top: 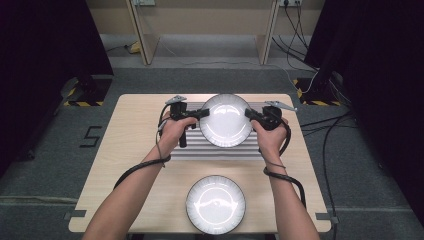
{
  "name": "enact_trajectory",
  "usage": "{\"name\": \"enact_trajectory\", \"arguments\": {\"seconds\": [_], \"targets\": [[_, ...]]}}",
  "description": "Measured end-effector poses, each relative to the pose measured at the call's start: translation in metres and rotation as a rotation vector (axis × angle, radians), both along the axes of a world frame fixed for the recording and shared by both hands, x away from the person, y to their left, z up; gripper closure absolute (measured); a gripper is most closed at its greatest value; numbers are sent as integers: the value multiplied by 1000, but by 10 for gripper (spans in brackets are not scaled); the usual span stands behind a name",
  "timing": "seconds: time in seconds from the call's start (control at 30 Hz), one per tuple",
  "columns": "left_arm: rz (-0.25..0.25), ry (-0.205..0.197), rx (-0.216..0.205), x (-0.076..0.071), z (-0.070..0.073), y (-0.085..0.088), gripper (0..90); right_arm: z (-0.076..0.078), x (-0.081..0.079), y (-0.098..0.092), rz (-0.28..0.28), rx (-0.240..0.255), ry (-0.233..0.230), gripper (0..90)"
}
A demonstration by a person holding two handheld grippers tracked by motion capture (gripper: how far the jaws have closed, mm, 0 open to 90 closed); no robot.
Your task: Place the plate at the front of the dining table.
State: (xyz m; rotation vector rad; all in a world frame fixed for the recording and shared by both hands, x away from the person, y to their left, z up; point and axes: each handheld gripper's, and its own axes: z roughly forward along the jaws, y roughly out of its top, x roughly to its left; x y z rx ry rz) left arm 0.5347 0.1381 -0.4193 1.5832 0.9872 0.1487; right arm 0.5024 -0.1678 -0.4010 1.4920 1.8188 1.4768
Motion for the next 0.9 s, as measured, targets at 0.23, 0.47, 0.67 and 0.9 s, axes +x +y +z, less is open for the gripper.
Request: {"name": "enact_trajectory", "arguments": {"seconds": [0.23,0.47,0.67,0.9], "targets": [[9,5,-3,4,0,-2,810,1,4,0,-9,-6,-4,800],[15,25,-10,8,-4,-2,810,0,9,0,-9,-16,10,801],[16,37,-7,12,-4,-1,811,-3,12,1,-15,-5,18,803],[28,49,-4,19,-7,-1,811,-7,18,3,-24,-1,26,803]]}}
